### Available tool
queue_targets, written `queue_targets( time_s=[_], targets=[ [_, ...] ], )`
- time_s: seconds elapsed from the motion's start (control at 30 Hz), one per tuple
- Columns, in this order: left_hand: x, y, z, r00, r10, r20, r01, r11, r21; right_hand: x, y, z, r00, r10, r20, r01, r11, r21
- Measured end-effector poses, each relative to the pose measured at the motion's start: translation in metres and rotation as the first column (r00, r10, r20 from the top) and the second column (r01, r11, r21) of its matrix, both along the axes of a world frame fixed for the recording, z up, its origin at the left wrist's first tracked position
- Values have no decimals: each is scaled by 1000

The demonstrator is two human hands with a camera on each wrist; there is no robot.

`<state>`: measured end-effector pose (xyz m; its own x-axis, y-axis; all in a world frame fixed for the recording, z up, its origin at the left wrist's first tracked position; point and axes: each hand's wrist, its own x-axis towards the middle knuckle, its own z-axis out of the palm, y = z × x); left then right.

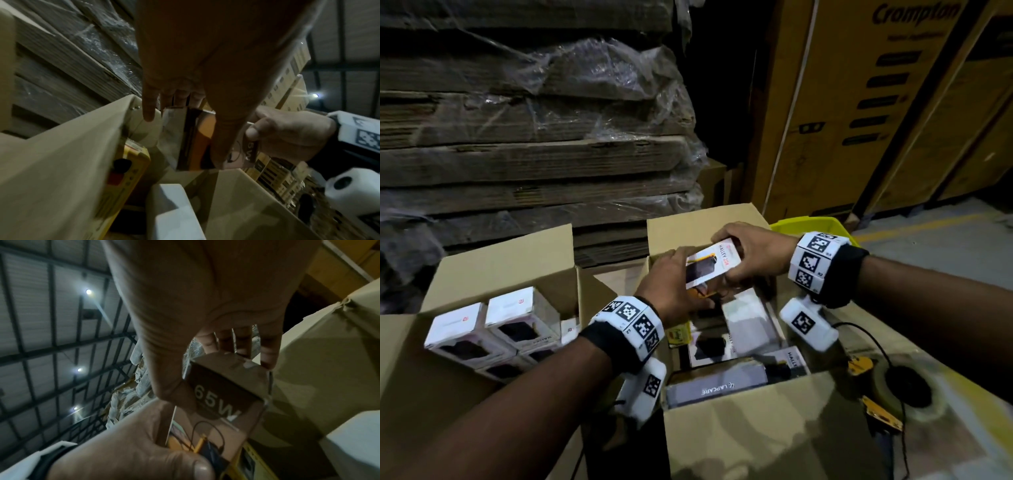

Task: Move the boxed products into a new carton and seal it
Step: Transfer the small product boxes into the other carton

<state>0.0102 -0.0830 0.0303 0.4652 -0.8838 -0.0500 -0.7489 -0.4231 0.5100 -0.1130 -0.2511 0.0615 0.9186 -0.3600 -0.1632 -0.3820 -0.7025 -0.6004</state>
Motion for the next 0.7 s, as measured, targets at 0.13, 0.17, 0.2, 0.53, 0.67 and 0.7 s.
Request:
queue_targets(
  time_s=[0.13, 0.17, 0.2, 0.53, 0.67, 0.7],
  targets=[
    [1, 10, 5, 998, 57, 11, -57, 997, 44, -4, 0, 1, 998, -53, -34, 58, 983, 177],
    [2, 14, 6, 997, 68, 23, -69, 996, 59, -6, -1, 0, 995, -76, -71, 88, 981, 172],
    [2, 17, 7, 997, 73, 31, -75, 995, 68, -9, -3, -4, 989, -89, -121, 108, 981, 160],
    [9, 28, 12, 985, 165, -44, -165, 986, 0, -16, 26, -54, 681, 121, -722, -307, 943, -131],
    [6, 26, 6, 985, 162, -51, -162, 987, 10, -7, 46, -72, 486, 241, -840, -489, 872, -33],
    [5, 26, 4, 985, 166, -40, -166, 986, 10, -7, 48, -72, 475, 259, -841, -511, 860, -23]
  ],
)
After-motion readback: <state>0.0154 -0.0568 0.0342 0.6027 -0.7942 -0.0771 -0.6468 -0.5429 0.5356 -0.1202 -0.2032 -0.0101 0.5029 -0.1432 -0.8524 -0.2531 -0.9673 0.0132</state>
